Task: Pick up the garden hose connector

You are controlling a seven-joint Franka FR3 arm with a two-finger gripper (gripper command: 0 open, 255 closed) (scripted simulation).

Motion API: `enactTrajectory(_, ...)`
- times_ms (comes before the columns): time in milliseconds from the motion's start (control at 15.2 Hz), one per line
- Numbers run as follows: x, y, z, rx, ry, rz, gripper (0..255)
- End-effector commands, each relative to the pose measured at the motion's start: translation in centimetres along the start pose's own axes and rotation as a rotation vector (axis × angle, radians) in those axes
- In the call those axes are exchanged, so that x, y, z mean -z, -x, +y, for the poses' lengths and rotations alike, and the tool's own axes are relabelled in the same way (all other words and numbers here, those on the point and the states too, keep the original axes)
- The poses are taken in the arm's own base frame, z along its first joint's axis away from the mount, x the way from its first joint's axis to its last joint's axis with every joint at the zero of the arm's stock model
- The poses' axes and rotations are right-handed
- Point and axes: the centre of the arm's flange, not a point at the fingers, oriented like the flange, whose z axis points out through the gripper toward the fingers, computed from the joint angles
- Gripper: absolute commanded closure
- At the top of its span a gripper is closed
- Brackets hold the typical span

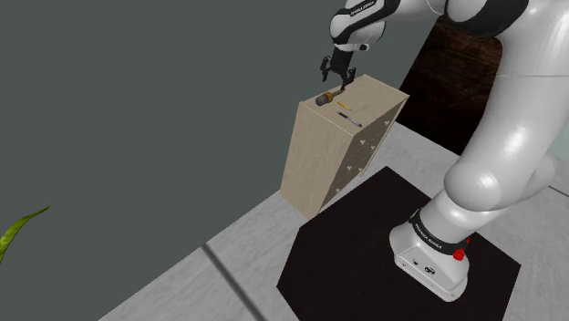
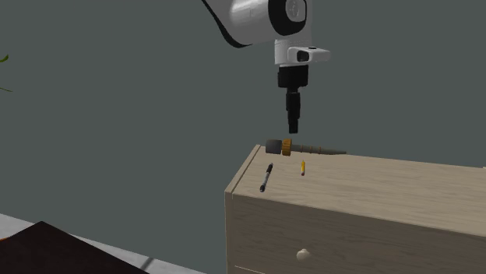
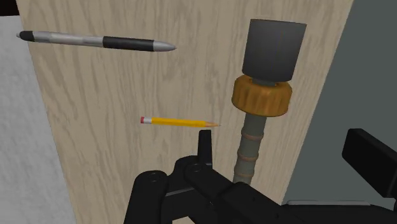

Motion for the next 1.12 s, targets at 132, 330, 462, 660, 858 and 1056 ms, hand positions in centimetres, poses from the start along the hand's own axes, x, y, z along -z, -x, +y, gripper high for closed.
enactTrajectory(132,-2.0,-3.4,0.2,-0.089,0.003,0.016,0)
enactTrajectory(330,-3.6,-3.2,0.2,-0.089,0.003,0.016,0)
enactTrajectory(462,-4.6,-3.2,0.2,-0.089,0.003,0.016,0)
enactTrajectory(660,-5.4,-3.1,0.3,-0.089,0.003,0.016,0)
enactTrajectory(858,-5.5,-3.1,0.2,-0.089,0.003,0.016,255)
enactTrajectory(1056,-5.5,-3.1,0.2,-0.089,0.003,0.016,255)
